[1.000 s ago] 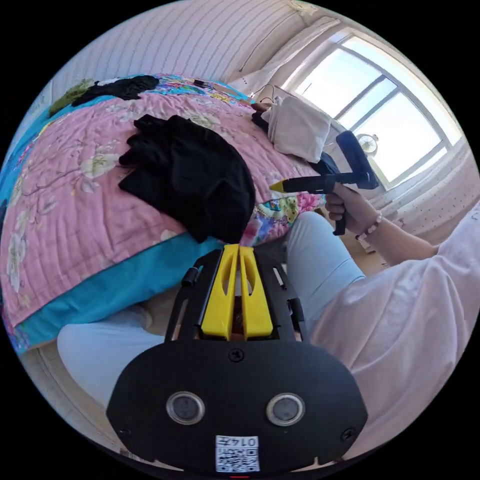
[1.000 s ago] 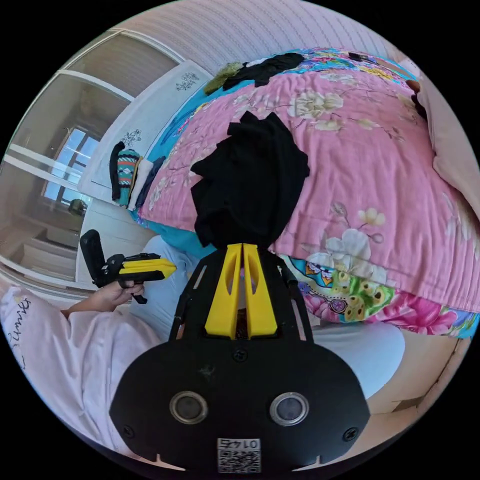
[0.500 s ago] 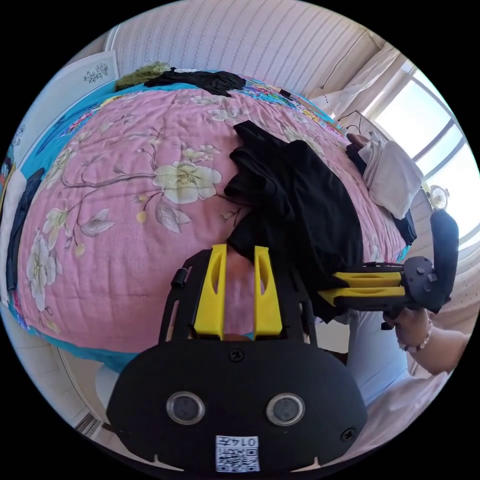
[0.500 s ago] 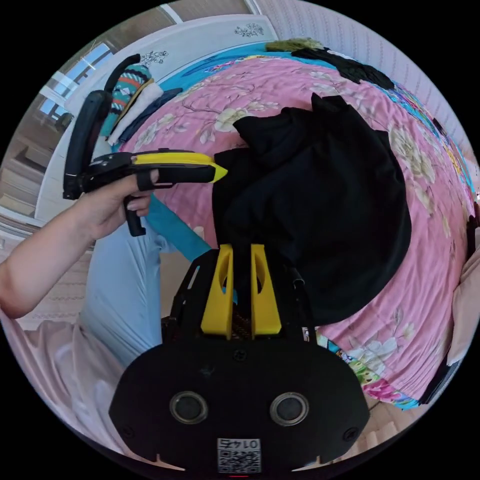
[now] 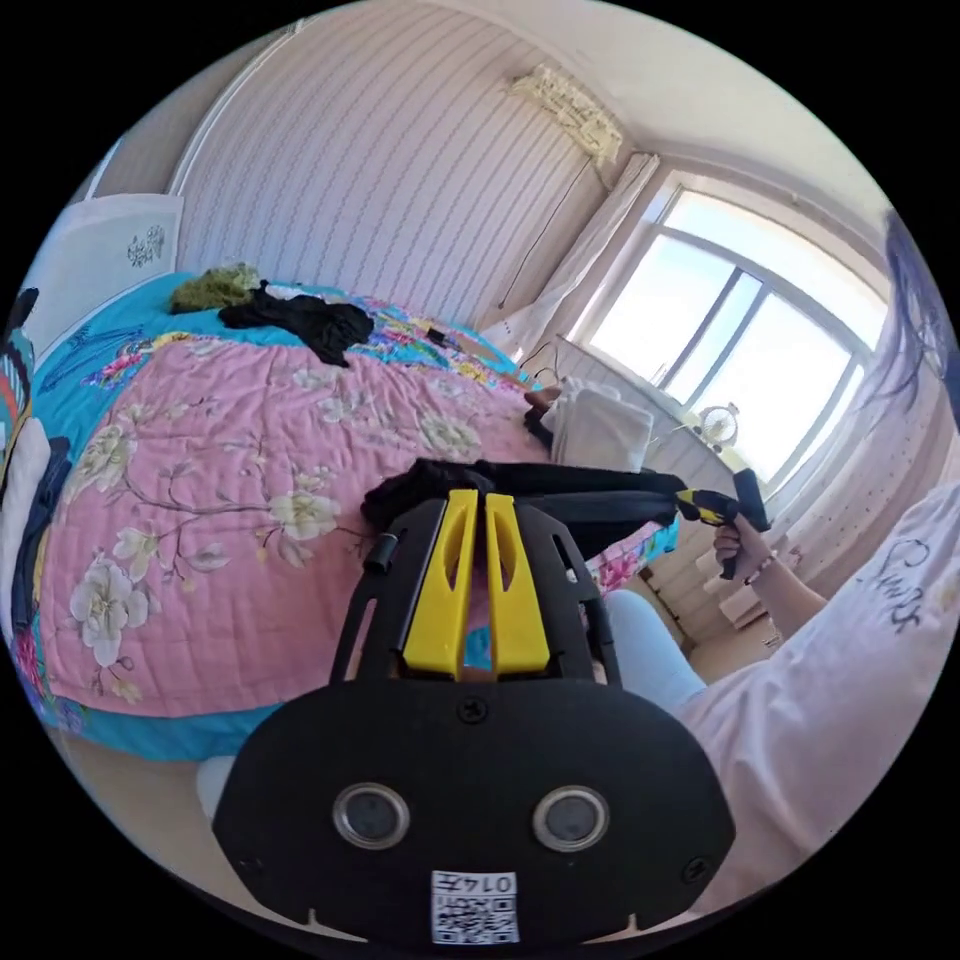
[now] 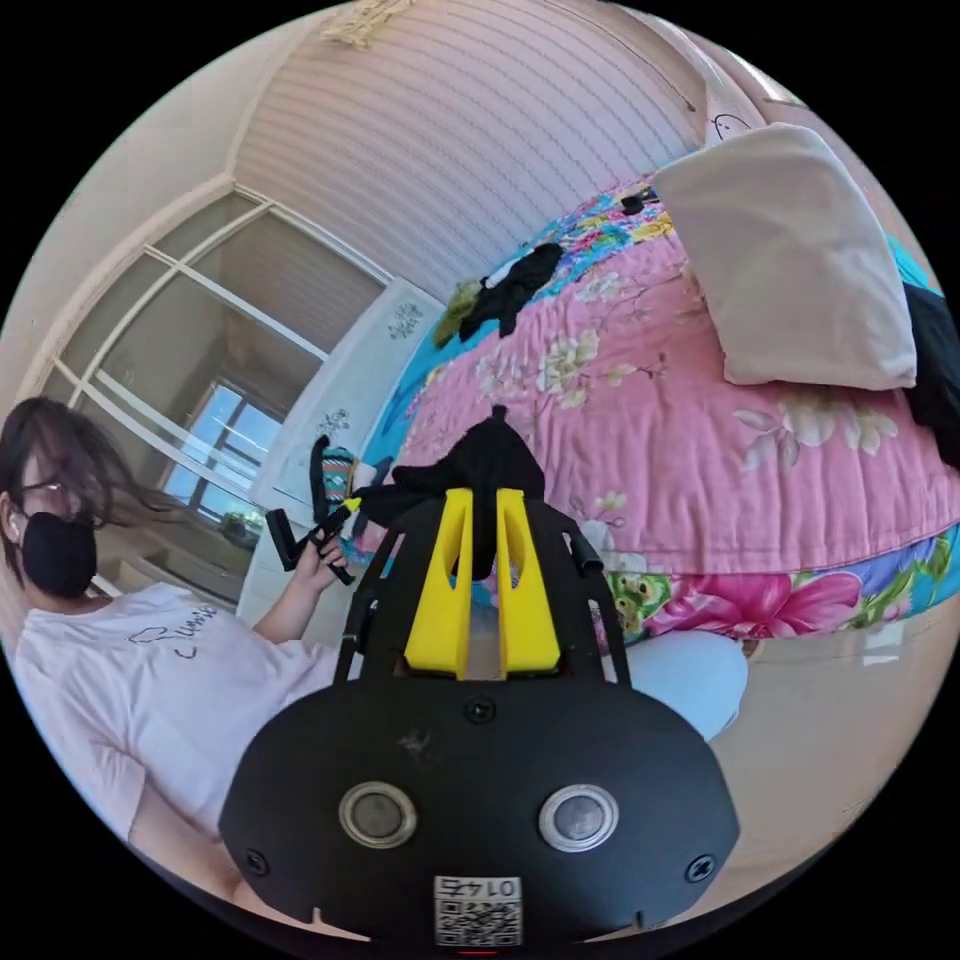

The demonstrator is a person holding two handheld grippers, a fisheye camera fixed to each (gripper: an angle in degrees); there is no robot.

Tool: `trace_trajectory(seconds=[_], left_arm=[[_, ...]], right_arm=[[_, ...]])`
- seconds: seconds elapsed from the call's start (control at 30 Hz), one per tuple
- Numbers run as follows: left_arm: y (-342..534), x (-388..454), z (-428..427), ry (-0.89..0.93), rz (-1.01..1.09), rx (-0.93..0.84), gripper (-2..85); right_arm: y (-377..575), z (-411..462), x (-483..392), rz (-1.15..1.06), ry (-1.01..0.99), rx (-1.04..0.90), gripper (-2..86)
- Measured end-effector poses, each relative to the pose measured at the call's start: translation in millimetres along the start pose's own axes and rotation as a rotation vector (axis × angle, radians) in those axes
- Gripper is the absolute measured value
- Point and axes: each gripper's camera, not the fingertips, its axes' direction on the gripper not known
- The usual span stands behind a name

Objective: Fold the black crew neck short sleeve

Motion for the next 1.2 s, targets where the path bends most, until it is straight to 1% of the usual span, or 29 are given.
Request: trace_trajectory(seconds=[0.03, 0.07, 0.13, 0.17, 0.2, 0.3, 0.37, 0.43, 0.47, 0.5, 0.53, 0.57, 0.6, 0.67, 0.73, 0.8, 0.87, 0.93, 1.0, 1.03, 1.07, 1.1, 1.13, 1.17, 1.2], left_arm=[[-8.6, 8.6, -31.8, 0.036, 0.016, 0.073, -0.5], [-13.7, 13.2, -47.9, 0.049, 0.026, 0.106, -0.5], [-37.6, 34.7, -113.1, 0.1, 0.091, 0.239, -0.6], [-44.9, 40.3, -128.5, 0.105, 0.108, 0.259, -0.7], [-59.7, 52.3, -157.4, 0.089, 0.155, 0.287, -0.7], [-95.0, 73.4, -207.8, -0.01, 0.276, 0.33, -0.8], [-120.0, 69.0, -219.0, -0.051, 0.282, 0.33, -0.8], [-164.6, 48.8, -207.6, -0.141, 0.258, 0.26, -0.8], [-177.4, 42.4, -201.6, -0.164, 0.246, 0.233, -0.8], [-203.9, 32.9, -188.1, -0.23, 0.268, 0.181, -0.8], [-230.4, 26.0, -175.3, -0.346, 0.287, 0.14, -0.8], [-243.2, 23.8, -170.5, -0.382, 0.306, 0.126, -0.8], [-270.4, 19.4, -165.6, -0.431, 0.323, 0.119, -0.7], [-307.2, 14.8, -172.3, -0.426, 0.298, 0.197, -0.6], [-339.8, 13.8, -188.6, -0.412, 0.264, 0.303, -0.5], [-346.7, 10.3, -198.3, -0.384, 0.245, 0.345, -0.6], [-337.3, 2.4, -201.3, -0.401, 0.249, 0.346, -0.6], [-304.2, -24.9, -192.4, -0.465, 0.251, 0.274, -0.7], [-266.4, -58.1, -181.2, -0.456, 0.181, 0.191, -0.7], [-234.8, -83.0, -172.6, -0.405, 0.097, 0.15, -0.8], [-218.6, -94.4, -167.3, -0.375, 0.062, 0.127, -0.8], [-183.6, -116.6, -154.3, -0.341, -0.003, 0.062, -0.9], [-147.7, -134.7, -139.7, -0.347, -0.033, -0.011, -0.9], [-129.9, -143.0, -132.3, -0.357, -0.042, -0.053, -0.9], [-94.6, -159.7, -119.1, -0.357, -0.078, -0.135, -0.9]], right_arm=[[0.3, -5.3, -3.8, -0.017, -0.032, 0.01, 2.5], [-0.3, -13.9, -13.4, -0.057, -0.091, 0.021, 2.4], [-4.4, -24.9, -32.4, -0.138, -0.178, 0.035, 2.3], [-9.3, -33.0, -47.6, -0.204, -0.255, 0.057, 2.2], [-16.3, -41.4, -64.0, -0.276, -0.335, 0.08, 2.2], [-45.1, -56.2, -103.3, -0.435, -0.436, 0.104, 2.2], [-71.9, -54.6, -118.8, -0.499, -0.419, 0.087, 2.1], [-107.6, -40.7, -123.4, -0.509, -0.345, 0.045, 2.1], [-134.8, -25.9, -121.9, -0.49, -0.28, 0.032, 2.0], [-163.0, -9.2, -118.1, -0.444, -0.206, 0.048, 2.0], [-176.6, -1.0, -116.3, -0.419, -0.171, 0.07, 2.0], [-204.9, 15.7, -115.1, -0.385, -0.109, 0.089, 2.0], [-237.7, 30.9, -116.8, -0.36, -0.058, 0.059, 2.0], [-284.3, 38.7, -124.6, -0.325, -0.024, 0.07, 2.0], [-320.8, 31.0, -140.3, -0.33, -0.049, 0.149, 2.0], [-345.9, 17.2, -161.1, -0.388, -0.128, 0.259, 2.1], [-345.4, 15.6, -168.1, -0.422, -0.151, 0.333, 2.1], [-337.7, 26.5, -165.1, -0.464, -0.16, 0.314, 2.1], [-318.0, 54.1, -140.8, -0.465, -0.155, 0.214, 2.2], [-311.1, 62.7, -131.6, -0.456, -0.151, 0.18, 2.2], [-293.0, 80.6, -110.7, -0.443, -0.135, 0.123, 2.2], [-271.0, 100.4, -85.3, -0.412, -0.1, 0.081, 2.3], [-259.7, 110.6, -70.7, -0.383, -0.085, 0.055, 2.2], [-235.9, 131.5, -39.1, -0.314, -0.063, -0.001, 2.2], [-210.4, 152.6, -6.1, -0.239, -0.051, -0.076, 2.2]])
